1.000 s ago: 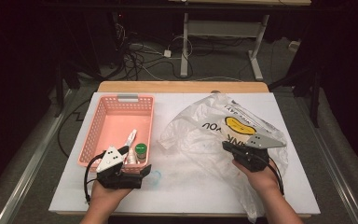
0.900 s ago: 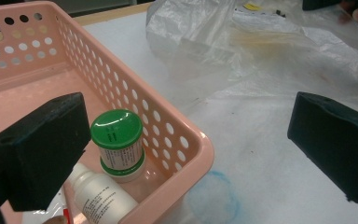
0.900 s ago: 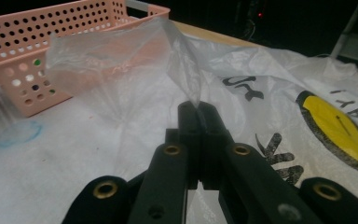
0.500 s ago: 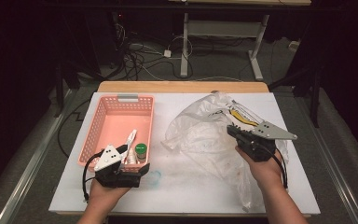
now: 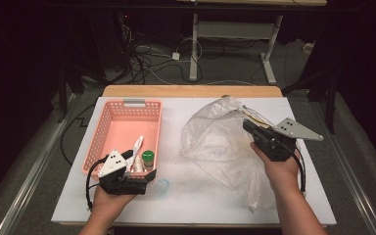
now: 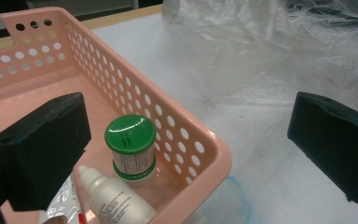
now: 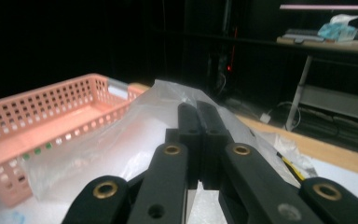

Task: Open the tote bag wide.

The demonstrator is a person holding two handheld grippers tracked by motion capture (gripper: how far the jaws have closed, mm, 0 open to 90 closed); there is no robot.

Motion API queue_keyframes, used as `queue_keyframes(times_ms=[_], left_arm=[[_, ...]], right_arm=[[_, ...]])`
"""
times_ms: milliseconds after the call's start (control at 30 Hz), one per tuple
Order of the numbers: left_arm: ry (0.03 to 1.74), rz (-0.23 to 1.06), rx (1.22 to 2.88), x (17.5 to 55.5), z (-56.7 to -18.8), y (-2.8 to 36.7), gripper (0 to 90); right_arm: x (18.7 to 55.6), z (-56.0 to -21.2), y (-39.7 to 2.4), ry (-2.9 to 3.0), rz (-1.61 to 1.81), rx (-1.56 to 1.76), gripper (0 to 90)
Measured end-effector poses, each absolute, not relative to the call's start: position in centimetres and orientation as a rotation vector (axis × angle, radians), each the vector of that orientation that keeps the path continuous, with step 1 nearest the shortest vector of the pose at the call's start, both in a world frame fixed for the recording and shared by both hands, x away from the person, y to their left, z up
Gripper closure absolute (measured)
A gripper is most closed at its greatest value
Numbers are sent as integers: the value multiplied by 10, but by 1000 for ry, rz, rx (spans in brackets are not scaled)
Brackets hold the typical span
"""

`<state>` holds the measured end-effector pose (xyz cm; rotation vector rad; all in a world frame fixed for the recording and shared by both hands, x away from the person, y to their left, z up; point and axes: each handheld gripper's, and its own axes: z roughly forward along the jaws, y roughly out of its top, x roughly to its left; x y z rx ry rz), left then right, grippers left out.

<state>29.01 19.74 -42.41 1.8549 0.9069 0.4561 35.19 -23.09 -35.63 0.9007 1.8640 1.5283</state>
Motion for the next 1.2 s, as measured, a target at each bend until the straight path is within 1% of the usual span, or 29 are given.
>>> queue_keyframes(times_ms=[133, 300, 567, 700, 967, 1200], left_arm=[[907, 469, 1862, 291, -422, 200, 0], [926, 486, 1869, 292, -420, 207, 0], [1011, 521, 1836, 296, -418, 227, 0], [1057, 562, 1840, 297, -419, 241, 0], [1147, 578, 1790, 298, -419, 265, 0], [1160, 571, 1786, 299, -421, 268, 0]], right_arm=[[349, -354, -233, 1832, 1549, 899, 900], [349, -364, -235, 1813, 1577, 901, 900], [349, -373, -231, 1854, 1568, 870, 900], [350, -375, -234, 1873, 1587, 865, 900], [350, -378, -237, 1884, 1592, 862, 900], [350, -381, -238, 1902, 1582, 860, 900]])
